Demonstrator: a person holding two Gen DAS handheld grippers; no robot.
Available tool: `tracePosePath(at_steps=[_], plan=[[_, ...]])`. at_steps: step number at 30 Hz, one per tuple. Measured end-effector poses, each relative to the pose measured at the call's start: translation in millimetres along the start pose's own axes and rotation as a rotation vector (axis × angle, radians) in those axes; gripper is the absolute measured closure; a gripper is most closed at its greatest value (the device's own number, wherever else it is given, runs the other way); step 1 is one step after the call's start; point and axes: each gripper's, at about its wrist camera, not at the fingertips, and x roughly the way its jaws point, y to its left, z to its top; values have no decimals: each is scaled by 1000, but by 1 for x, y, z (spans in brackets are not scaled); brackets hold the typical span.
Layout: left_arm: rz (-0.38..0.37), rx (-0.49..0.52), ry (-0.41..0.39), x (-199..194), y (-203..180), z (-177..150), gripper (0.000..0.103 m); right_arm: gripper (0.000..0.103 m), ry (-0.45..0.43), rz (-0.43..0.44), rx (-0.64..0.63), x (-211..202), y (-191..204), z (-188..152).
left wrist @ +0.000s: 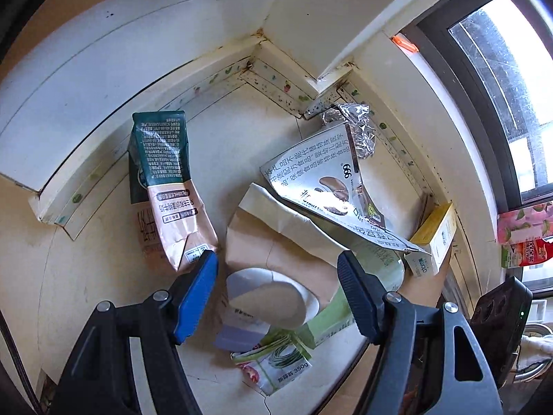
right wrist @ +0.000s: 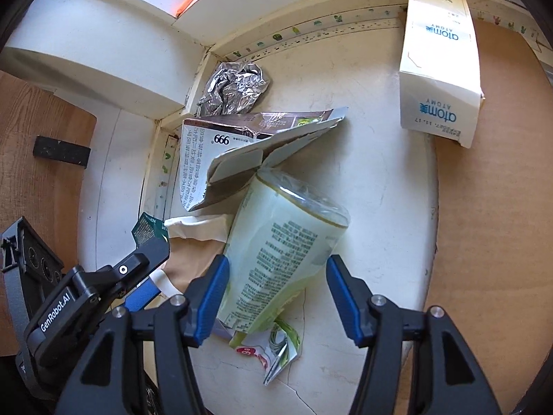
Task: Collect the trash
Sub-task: 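Grasp the brown paper bag with the left tool while the right tool grasps the green cup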
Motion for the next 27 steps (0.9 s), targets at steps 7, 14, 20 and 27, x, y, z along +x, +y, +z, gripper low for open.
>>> tracePosePath(at_steps=[7, 14, 20, 27], plan=[[-18, 2, 33, 12, 1, -6, 36, 41, 11, 6, 21, 6, 0, 2], [-6, 15, -26, 9, 4, -15, 48, 38, 10, 9, 18, 15, 6, 3], [32, 66, -75, -4, 0, -19, 59, 38, 4, -8, 22, 21, 11, 4], [81, 105, -124, -23, 1, -26, 59, 36, 19, 17, 49, 30, 10, 7]])
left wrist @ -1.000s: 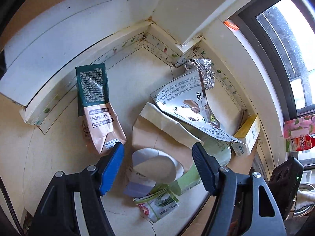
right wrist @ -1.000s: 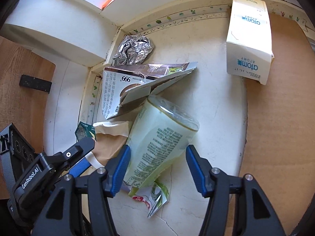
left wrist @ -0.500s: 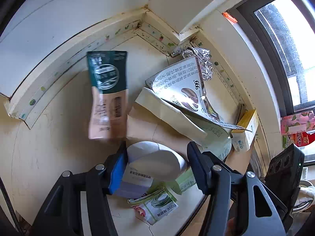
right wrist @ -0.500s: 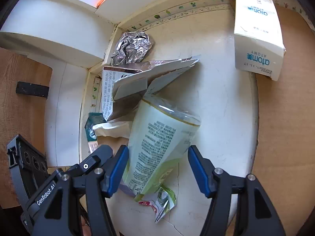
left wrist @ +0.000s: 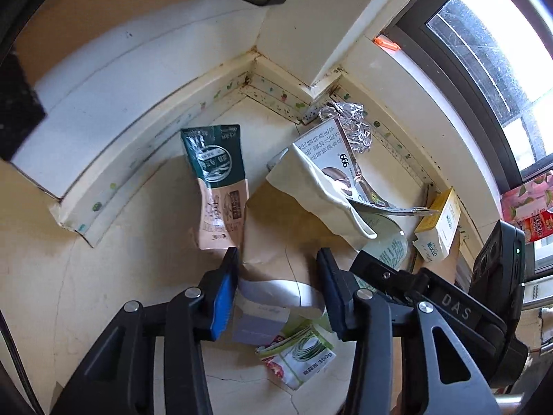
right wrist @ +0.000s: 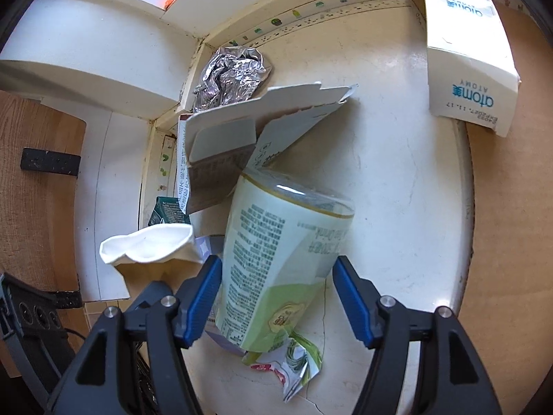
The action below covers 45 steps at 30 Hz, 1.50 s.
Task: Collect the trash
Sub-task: 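Grasp the brown paper bag with the left tool while the right tool grasps the green cup, then carry the paper bag and green cup down over the bin and open both tools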
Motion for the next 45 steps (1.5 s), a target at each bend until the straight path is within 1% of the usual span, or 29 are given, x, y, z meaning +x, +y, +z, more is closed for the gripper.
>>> tracePosePath(at_steps=[3, 7, 10, 12, 13, 22, 27, 29, 32, 36, 41, 45], plan=[[18, 23, -18, -9, 2, -4, 60, 35, -6, -2, -2, 2, 2, -1], [26, 53, -33, -17, 3, -10, 60, 40, -29, -19, -48, 0, 7, -5], [35, 70, -37, -23, 4, -17, 60, 42, -41, -4, -70, -6, 9, -12], [35, 78, -39, -27, 5, -22, 60, 43, -52, 5, -85, -14, 10, -17], [32, 80, -39, -30, 6, -25, 60, 47, -55, 16, -92, -19, 10, -20], [11, 103, -39, -55, 9, -51, 60, 47, -69, 70, -127, -59, 5, -50], [-15, 134, -57, -76, 7, -68, 60, 47, -109, 84, -167, -85, 5, -76], [-24, 144, -66, -85, 8, -75, 60, 47, -135, 77, -189, -95, 9, -86], [-40, 160, -76, -100, 13, -87, 60, 47, -160, 83, -220, -109, 16, -104], [-61, 159, -79, -121, 26, -108, 60, 47, -159, 107, -258, -122, 27, -135], [-67, 161, -77, -146, 50, -145, 60, 47, -142, 107, -322, -133, 35, -186], [-61, 175, -64, -161, 73, -182, 59, 47, -136, 68, -375, -133, 38, -238]])
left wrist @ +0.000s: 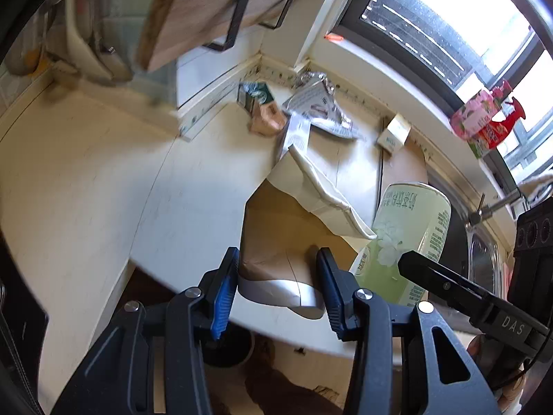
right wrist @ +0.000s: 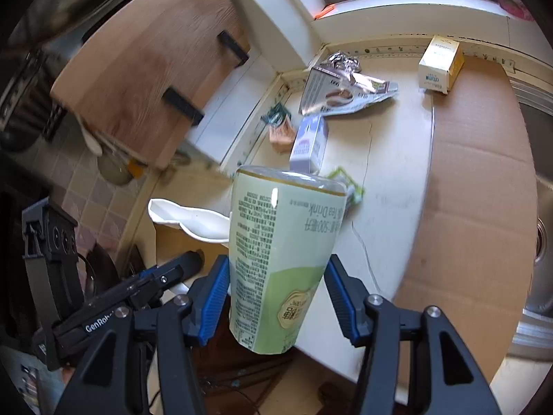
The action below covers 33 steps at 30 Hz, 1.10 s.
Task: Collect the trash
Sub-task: 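Carry the paper bag and green cup down over the bin and open both tools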
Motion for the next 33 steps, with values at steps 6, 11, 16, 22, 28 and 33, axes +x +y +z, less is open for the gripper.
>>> tracePosePath(at_steps=[6, 11, 16, 22, 28, 33], plan=[[28, 40, 55, -19, 26, -63, 60, 47, 41, -30, -31, -2, 26, -71], [38, 109, 91, -30, 45, -108, 59, 47, 50, -59, -15, -2, 42, -129], [42, 171, 158, -22, 62, -146, 59, 47, 67, -99, 33, 12, 44, -180], [114, 248, 239, 10, 81, -193, 59, 47, 144, -155, 96, 47, 30, -236], [147, 262, 326, 62, 97, -221, 59, 47, 220, -210, 155, 84, -6, -270], [176, 279, 386, 122, 108, -244, 59, 47, 276, -256, 185, 125, -47, -291]])
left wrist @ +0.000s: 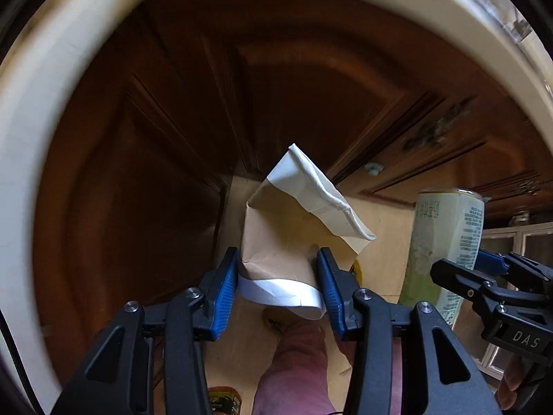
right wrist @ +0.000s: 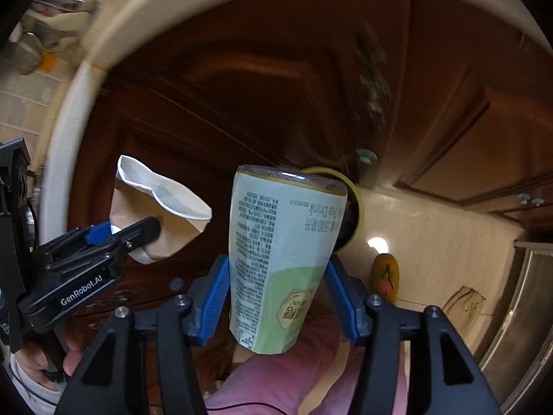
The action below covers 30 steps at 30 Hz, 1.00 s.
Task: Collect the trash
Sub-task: 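Carry the paper bag and green cup down over the bin and open both tools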
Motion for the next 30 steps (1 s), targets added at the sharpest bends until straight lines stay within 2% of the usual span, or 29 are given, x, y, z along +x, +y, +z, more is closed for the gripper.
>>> tracePosePath(at_steps=[4, 10, 16, 17, 18, 19, 20, 25, 30], plan=[[-1, -7, 48, 61, -2, 3, 59, 47, 33, -27, 1, 47, -24, 3], [-50, -13, 110, 145, -1, 0, 59, 47, 57, -45, -12, 106, -55, 5], [-72, -21, 125, 203, 2, -1, 59, 46, 80, -62, -26, 158, -73, 9], [-74, -22, 128, 208, 4, 0, 56, 46, 82, -65, -30, 164, -74, 10], [-71, -23, 130, 214, 6, 1, 44, 46, 84, -70, -36, 172, -75, 10], [-67, -20, 141, 222, 5, 3, 26, 46, 86, -73, -42, 179, -77, 11], [-55, -17, 153, 230, 8, 2, 21, 46, 88, -77, -49, 187, -78, 11], [-5, -19, 151, 251, 14, -2, 14, 45, 105, -94, -76, 219, -77, 13], [18, -39, 134, 258, 26, -14, 14, 44, 127, -119, -113, 245, -73, 18]])
